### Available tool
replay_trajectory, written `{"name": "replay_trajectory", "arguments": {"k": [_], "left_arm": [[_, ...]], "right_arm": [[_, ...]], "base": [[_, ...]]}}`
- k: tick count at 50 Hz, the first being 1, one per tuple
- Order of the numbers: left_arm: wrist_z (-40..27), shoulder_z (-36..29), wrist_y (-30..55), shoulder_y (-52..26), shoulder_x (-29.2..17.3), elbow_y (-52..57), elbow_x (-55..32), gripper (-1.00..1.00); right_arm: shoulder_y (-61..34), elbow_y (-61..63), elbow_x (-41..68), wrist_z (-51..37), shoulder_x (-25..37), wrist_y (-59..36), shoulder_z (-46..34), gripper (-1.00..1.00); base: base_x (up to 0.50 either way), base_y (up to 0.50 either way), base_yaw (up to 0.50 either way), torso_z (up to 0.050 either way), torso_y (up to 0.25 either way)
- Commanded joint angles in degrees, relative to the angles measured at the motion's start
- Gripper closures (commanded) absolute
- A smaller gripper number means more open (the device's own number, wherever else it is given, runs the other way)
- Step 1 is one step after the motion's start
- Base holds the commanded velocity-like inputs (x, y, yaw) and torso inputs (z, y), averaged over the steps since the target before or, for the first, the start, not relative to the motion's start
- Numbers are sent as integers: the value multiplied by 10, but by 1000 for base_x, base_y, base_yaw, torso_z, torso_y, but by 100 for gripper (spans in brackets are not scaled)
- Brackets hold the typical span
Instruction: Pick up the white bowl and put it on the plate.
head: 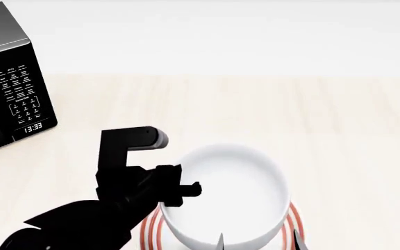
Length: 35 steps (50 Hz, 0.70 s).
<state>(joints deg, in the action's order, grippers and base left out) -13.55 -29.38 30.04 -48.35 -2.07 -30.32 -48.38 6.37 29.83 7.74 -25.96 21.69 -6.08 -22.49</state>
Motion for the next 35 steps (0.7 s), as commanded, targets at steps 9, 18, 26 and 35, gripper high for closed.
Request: {"name": "replay_trajectory", "arguments": {"k": [9, 18, 26, 35], "left_arm": [[5, -18, -31, -7, 1, -27, -10, 100], [12, -28, -43, -7, 2, -46, -15, 100], [11, -37, -49, -5, 1, -49, -21, 100], [16, -45, -58, -6, 3, -64, -28, 100]], "right_arm": [[-2, -1, 3, -2, 2, 0, -2, -100], [-1, -1, 1, -4, 3, 1, -4, -100], [-1, 0, 3, -5, 4, 2, -4, -100], [-2, -2, 3, -5, 5, 3, -5, -100]], "base": [[0, 0, 0, 0, 1], [0, 0, 0, 0, 0], [0, 0, 0, 0, 0], [0, 0, 0, 0, 1]]}}
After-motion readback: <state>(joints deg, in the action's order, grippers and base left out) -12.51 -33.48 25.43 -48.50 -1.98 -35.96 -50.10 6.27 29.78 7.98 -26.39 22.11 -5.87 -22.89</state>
